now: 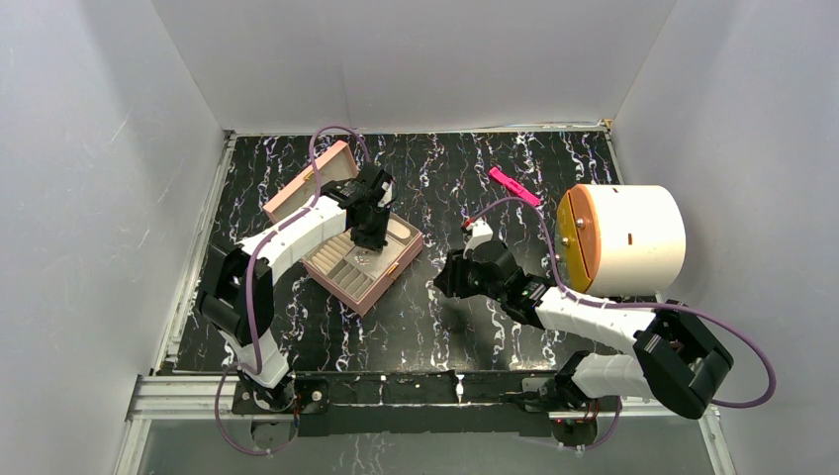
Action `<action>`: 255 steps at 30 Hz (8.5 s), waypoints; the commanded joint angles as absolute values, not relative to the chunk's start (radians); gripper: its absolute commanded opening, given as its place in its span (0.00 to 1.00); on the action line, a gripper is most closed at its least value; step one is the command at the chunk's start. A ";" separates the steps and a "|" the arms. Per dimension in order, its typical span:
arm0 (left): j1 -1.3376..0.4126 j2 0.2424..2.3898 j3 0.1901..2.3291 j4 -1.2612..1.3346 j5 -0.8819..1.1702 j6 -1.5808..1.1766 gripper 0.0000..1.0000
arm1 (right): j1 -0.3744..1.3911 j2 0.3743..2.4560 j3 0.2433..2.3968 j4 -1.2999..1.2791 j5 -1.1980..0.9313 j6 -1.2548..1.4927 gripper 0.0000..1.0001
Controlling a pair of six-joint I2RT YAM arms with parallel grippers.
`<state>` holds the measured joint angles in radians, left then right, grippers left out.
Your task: Organize the mixed jewelry
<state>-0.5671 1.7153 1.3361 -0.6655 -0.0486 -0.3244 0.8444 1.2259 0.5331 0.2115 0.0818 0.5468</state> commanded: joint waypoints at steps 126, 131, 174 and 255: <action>-0.569 0.609 0.594 -0.191 -0.058 -0.623 0.78 | 0.843 1.767 1.077 -0.434 0.346 0.749 0.46; -0.569 0.609 0.592 -0.192 -0.059 -0.621 0.78 | 0.843 1.801 1.122 -0.435 0.409 0.684 0.45; -0.569 0.609 0.580 -0.194 -0.047 -0.637 0.78 | 0.887 1.603 1.067 -0.467 0.360 0.704 0.36; -0.569 0.638 0.564 -0.182 -0.052 -0.641 0.78 | 0.837 1.681 0.984 -0.455 0.209 0.542 0.18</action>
<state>-0.5671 0.6441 0.5636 -0.1871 -0.0410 -0.6479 0.8478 1.6909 1.0149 -0.5110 0.2451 0.5346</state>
